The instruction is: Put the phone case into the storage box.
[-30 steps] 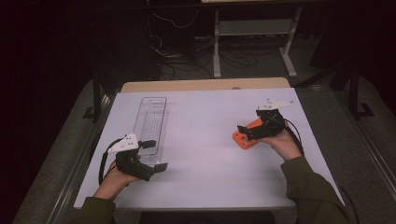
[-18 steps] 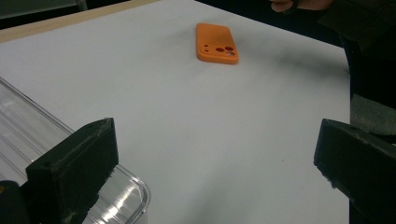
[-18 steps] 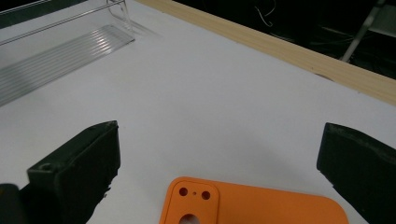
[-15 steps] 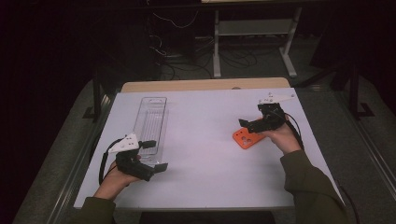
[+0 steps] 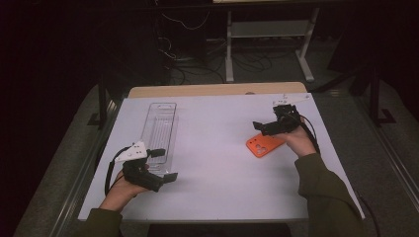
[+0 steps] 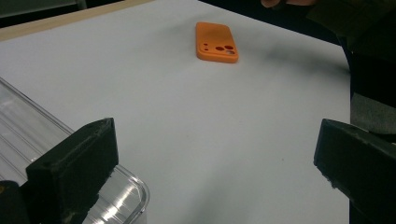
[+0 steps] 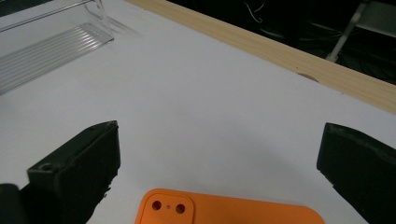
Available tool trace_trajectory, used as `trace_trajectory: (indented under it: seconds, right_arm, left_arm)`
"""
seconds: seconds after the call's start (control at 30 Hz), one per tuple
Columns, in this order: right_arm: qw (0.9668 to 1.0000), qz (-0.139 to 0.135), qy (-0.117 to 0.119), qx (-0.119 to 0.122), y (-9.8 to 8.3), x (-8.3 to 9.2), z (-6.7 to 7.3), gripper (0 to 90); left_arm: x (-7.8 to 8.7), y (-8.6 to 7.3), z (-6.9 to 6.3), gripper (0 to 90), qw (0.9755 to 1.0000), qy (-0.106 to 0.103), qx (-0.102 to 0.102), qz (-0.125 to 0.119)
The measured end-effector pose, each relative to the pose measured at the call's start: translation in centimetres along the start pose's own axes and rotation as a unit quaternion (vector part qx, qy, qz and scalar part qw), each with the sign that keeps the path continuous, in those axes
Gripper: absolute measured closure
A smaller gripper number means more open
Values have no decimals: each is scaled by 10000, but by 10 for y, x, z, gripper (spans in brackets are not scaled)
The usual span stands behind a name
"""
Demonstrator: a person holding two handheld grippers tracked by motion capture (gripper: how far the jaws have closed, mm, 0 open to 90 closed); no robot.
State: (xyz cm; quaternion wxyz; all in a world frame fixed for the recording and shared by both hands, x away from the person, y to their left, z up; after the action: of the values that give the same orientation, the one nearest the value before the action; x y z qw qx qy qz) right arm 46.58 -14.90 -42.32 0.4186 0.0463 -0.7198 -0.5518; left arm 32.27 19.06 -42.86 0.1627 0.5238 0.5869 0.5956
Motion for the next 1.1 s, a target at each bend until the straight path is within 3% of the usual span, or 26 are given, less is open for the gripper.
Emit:
trace_trajectory:
  seconds: [0.6, 0.73, 1.1]
  right_arm:
    - [9997, 47, -217, -64, 9, -19, -19, 0]
    - [9995, 88, -290, 42, 10, -22, -24, 16]
    - [9972, 355, -629, -178, 0, -17, -50, 169]
  left_arm:
    - [-1, -1, 1, 0, 10000, 20, -41, 19]
    - [-1, -1, 1, 0, 10000, 22, -51, 16]
    - [-2, -2, 1, 0, 9999, 49, -64, 59]
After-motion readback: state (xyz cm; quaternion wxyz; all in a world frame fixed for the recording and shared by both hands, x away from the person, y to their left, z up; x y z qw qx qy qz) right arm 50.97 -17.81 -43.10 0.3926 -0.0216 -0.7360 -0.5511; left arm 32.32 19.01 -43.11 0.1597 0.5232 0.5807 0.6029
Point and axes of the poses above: each handheld gripper's, and its own axes: x roughly backward along the jaws, y roughly out of its top, z roughly to its left, the point moved 8 cm from there along -x, roughly forward along the jaws, and after that the axes turned 6 degrees about x, right-handed, at the moved point
